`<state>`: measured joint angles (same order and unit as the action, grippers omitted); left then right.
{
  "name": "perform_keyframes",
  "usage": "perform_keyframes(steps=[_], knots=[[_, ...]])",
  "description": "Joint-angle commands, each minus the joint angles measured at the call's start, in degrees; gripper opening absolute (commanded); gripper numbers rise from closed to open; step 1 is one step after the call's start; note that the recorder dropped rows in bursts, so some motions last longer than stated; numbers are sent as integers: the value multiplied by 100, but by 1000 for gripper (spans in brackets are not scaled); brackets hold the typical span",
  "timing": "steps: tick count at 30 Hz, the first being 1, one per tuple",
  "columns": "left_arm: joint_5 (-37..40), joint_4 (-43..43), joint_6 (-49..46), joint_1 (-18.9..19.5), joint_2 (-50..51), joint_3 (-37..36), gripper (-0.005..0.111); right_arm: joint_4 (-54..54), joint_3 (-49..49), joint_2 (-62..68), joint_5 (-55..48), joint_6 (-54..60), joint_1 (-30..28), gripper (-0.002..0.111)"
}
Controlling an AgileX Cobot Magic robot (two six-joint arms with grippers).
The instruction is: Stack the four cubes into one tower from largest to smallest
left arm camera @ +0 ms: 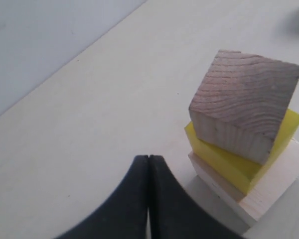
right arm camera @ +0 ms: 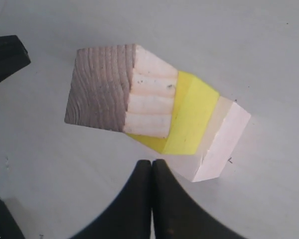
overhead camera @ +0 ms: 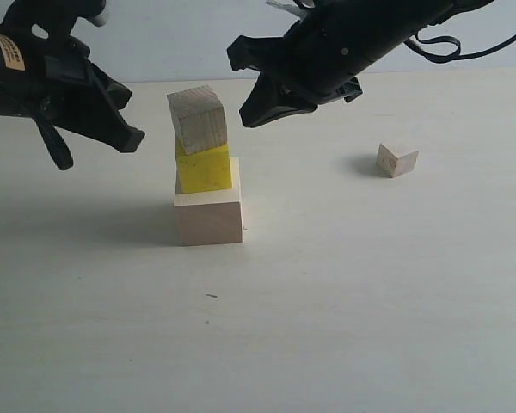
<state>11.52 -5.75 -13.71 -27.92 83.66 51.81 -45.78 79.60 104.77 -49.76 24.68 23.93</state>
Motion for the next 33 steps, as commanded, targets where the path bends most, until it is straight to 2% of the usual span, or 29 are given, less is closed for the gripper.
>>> perform_keyframes(steps=[1, 9, 16, 33], knots=[[-135, 43, -82, -1, 7, 35, 0, 101, 15, 4, -5, 81, 6, 0], [-133, 194, -82, -46, 104, 35, 0, 137, 15, 79, 136, 81, 6, 0], [-176, 192, -150, -373, 104, 35, 0, 125, 15, 393, 150, 81, 6, 0], [-326, 192, -150, -407, 501, 35, 0, -184, 15, 452, 101, 231, 6, 0]])
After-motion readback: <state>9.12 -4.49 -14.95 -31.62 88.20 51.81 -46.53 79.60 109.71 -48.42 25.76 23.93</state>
